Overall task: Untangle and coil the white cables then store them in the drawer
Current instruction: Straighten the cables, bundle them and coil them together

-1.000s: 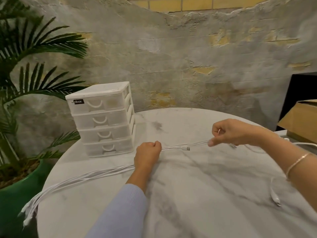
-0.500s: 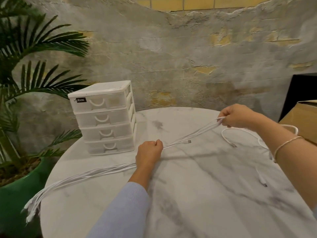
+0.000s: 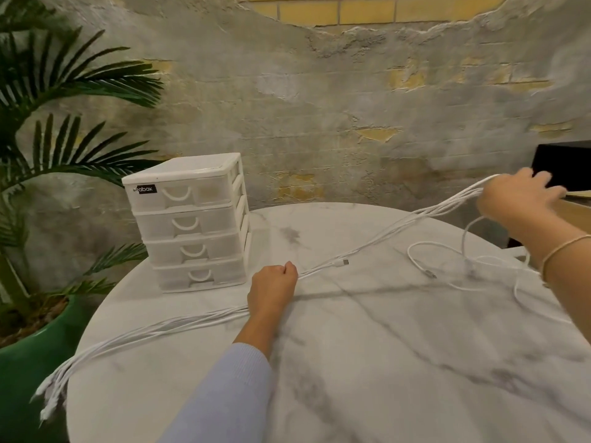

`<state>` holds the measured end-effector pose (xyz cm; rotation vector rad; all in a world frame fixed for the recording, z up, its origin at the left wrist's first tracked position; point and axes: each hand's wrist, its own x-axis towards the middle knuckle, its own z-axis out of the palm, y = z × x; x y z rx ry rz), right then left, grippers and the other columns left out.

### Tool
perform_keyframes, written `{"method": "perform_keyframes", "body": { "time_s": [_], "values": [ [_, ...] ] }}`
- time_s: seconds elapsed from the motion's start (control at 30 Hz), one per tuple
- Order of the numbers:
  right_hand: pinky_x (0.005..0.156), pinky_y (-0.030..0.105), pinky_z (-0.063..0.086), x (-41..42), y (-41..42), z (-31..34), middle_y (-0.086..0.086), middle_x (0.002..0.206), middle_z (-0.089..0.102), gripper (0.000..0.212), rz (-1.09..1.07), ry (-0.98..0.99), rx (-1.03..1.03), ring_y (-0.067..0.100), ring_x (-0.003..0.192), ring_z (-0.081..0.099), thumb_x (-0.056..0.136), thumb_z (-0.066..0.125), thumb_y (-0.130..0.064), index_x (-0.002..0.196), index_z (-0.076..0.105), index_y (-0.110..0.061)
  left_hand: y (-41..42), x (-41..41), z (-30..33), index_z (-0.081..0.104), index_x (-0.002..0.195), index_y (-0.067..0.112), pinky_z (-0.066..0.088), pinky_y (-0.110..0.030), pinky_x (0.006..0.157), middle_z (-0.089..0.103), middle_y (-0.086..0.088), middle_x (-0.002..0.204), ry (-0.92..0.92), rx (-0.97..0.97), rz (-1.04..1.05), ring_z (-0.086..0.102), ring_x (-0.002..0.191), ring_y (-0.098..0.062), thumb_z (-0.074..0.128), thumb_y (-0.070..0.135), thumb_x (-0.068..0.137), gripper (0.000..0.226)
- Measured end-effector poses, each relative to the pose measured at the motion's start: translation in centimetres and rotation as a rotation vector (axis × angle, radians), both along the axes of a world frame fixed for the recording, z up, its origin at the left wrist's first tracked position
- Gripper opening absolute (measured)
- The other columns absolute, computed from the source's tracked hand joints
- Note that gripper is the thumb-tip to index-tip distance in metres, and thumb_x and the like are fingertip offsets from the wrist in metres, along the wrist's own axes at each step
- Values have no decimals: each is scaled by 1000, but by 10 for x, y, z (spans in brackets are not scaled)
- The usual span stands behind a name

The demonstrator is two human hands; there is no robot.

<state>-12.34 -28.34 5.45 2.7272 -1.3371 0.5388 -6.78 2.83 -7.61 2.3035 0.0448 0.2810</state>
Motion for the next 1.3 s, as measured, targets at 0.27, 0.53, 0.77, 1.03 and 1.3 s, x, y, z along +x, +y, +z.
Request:
{"method": "perform_keyframes", "body": {
  "time_s": [0.27,0.53,0.77,1.03,1.3],
  "values": [
    [105,52,32,-10,-29,5,20,141,26,74,-99,142,101,39,126,29,84,62,-45,137,37,0,-1,-2,1,27,51,13,23,-28,51,30,-2,54,-3,5,7,27,52,-18,38,30,92,46],
    [76,34,49,7,-18,-4,13,99,58,30,324,355,-14,34,91,58,89,46,-16,110,62,-2,-2,0,-1,28,49,13,22,-27,49,30,-2,53,-11,33,6,28,51,-17,38,29,93,47],
    [105,38,30,16,22,5,11,126,46,28,664,203,-423,30,121,35,92,53,-21,118,65,-20,-2,-2,-1,28,49,13,23,-27,50,31,-2,53,-26,56,-3,29,51,-17,37,29,93,48],
    [93,41,45,0,13,21,19,131,47,47,242,403,-67,37,120,45,82,69,-22,124,54,-5,-2,-2,0,28,51,12,23,-28,51,31,-2,54,-18,19,13,29,54,-18,37,30,93,47],
    [91,37,48,2,77,6,12,125,58,43,626,241,-140,31,114,54,88,59,-38,121,58,-11,-2,-6,2,26,50,13,21,-28,50,29,-2,53,-26,-38,27,27,51,-17,37,30,94,48]
  ]
}}
